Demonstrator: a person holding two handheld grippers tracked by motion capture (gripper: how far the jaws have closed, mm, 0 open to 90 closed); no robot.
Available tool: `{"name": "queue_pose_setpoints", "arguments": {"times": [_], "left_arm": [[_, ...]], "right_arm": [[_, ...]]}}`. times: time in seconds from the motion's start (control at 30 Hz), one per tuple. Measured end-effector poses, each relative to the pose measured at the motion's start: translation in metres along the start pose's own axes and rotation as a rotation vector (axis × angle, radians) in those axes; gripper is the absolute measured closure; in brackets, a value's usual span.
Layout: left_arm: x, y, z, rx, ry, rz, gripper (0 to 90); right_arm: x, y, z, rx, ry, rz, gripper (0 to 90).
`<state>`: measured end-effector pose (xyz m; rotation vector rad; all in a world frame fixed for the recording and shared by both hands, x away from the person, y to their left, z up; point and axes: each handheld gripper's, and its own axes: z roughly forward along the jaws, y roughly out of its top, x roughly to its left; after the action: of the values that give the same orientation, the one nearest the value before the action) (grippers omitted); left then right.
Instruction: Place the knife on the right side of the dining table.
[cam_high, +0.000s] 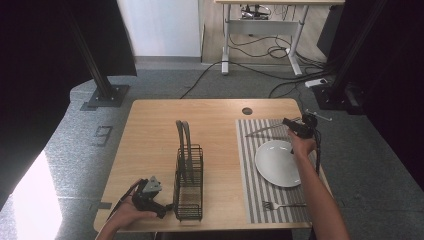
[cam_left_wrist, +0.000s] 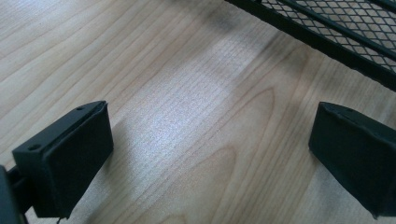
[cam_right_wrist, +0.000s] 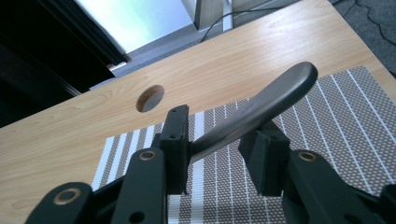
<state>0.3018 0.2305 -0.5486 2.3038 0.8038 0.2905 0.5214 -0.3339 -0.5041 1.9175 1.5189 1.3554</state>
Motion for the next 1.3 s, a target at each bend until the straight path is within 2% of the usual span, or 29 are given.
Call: {"name": "queue_pose_setpoints", "arguments": {"times": [0.17, 0.3, 0.4, 0.53, 0.67, 1.3], "left_arm": [[0.000, 0.000, 0.000, 0.000, 0.000, 0.000, 0.0], [0.000, 0.000, 0.000, 0.000, 0.000, 0.000, 0.0], [0.000, 0.000, 0.000, 0.000, 0.000, 0.000, 0.0], [0.000, 0.000, 0.000, 0.000, 0.001, -0.001, 0.0], [0.000, 0.000, 0.000, 0.000, 0.001, -0.001, 0.0], [0.000, 0.000, 0.000, 0.000, 0.001, -0.001, 0.0]], "right_arm": [[-0.004, -0.001, 0.002, 0.021, -0.013, 0.020, 60.5], [-0.011, -0.005, 0.004, 0.021, -0.006, 0.050, 60.4], [-0.018, -0.010, 0.007, 0.029, 0.000, 0.092, 59.8], [-0.023, -0.013, 0.009, 0.040, -0.003, 0.115, 58.6], [-0.025, -0.014, 0.010, 0.047, -0.010, 0.112, 57.5], [-0.031, -0.018, 0.016, 0.093, -0.045, 0.162, 53.5]]}}
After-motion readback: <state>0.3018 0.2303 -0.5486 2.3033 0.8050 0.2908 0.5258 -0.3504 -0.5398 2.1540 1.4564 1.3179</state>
